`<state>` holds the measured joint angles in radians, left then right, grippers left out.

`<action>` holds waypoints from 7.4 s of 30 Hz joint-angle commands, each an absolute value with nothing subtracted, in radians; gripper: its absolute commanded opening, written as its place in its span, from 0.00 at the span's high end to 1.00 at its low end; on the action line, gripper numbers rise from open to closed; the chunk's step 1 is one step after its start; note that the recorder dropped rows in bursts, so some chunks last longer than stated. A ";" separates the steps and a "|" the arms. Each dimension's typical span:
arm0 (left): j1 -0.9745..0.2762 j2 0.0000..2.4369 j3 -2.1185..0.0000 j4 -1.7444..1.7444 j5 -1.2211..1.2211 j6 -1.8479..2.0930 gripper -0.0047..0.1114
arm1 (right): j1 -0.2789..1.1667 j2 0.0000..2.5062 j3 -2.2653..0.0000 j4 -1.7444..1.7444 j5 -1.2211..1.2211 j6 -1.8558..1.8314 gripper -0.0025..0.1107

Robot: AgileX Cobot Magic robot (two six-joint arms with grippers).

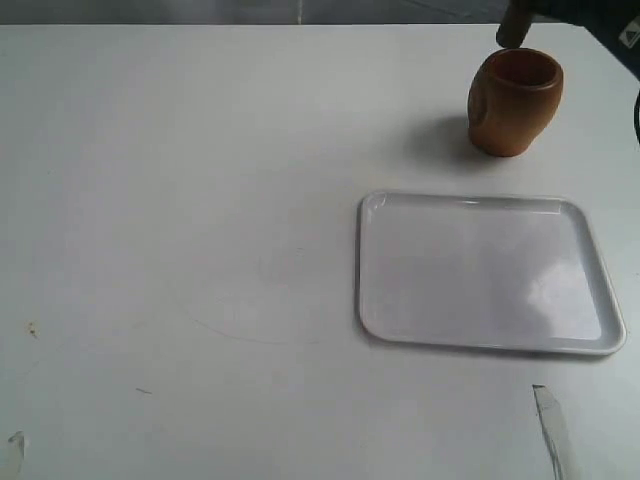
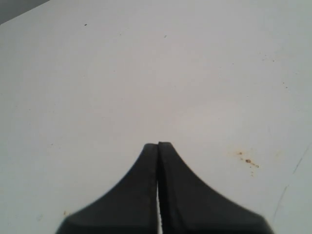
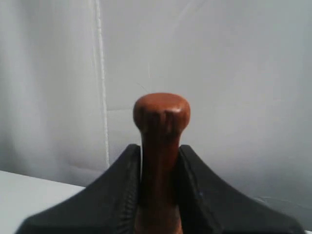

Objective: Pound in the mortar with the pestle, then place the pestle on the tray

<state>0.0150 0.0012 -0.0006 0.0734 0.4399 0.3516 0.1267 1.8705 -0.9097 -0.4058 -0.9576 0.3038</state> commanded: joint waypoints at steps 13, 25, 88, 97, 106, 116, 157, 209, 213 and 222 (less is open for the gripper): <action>0.007 0.000 0.000 0.066 0.437 0.343 0.96 | 0.119 2.146 -0.905 -0.345 -0.990 0.198 0.98; 0.007 0.000 0.000 0.066 0.437 0.343 0.96 | 0.119 1.779 -0.905 -0.360 -0.968 0.182 0.98; 0.007 0.000 0.000 0.066 0.437 0.343 0.96 | 0.119 1.782 -0.799 -0.425 -1.099 0.234 0.98; 0.007 0.000 0.000 0.066 0.437 0.343 0.96 | 0.121 1.498 -0.799 -0.738 -0.777 0.390 0.98; 0.007 0.000 0.000 0.066 0.437 0.343 0.96 | 0.129 1.439 -0.879 -1.700 -0.653 1.277 0.98; 0.007 0.000 0.000 0.066 0.437 0.343 0.96 | 0.364 1.401 -0.817 -1.744 -0.566 1.263 0.98; 0.007 0.000 0.000 0.066 0.437 0.343 0.96 | 0.764 1.772 -0.915 -0.169 0.627 -0.614 0.63; 0.007 0.000 0.000 0.066 0.437 0.343 0.96 | 0.767 0.000 -0.544 -0.024 0.804 -0.152 0.98; 0.007 0.000 0.000 0.066 0.437 0.343 0.96 | 0.767 0.000 -0.544 0.204 0.804 -0.189 0.98; 0.007 0.000 0.000 0.066 0.437 0.343 0.96 | 0.767 0.000 -0.378 0.477 0.528 -0.275 0.98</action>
